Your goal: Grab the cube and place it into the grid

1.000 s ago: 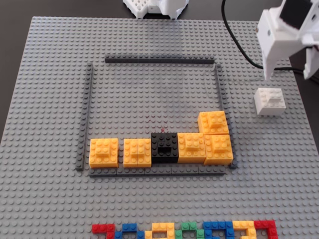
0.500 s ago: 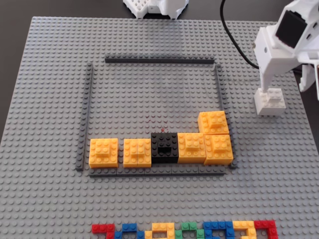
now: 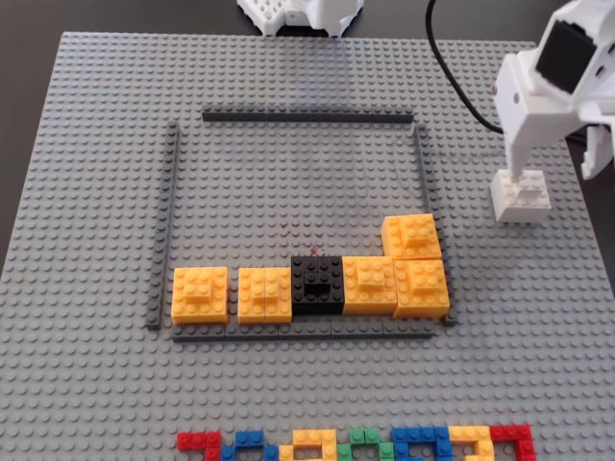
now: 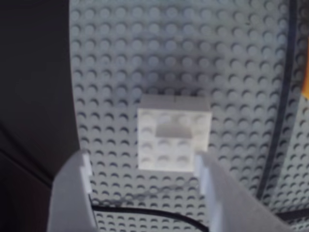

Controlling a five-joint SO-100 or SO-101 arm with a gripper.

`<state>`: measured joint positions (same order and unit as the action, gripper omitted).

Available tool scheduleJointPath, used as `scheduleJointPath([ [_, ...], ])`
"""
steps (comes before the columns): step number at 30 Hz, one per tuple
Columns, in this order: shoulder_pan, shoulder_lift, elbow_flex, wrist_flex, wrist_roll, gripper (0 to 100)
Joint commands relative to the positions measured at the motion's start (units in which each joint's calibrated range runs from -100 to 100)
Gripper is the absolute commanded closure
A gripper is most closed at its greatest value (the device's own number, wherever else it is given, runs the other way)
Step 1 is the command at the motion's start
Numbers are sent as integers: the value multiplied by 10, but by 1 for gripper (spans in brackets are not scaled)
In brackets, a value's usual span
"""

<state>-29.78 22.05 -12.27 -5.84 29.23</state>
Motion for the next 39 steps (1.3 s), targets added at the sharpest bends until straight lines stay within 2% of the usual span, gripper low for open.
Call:
scheduleJointPath([
  [1,3,-14,-34,-8,-1,74],
  [15,4,-7,-15,-16,-1,76],
  [39,12,-8,28,-28,3,88],
])
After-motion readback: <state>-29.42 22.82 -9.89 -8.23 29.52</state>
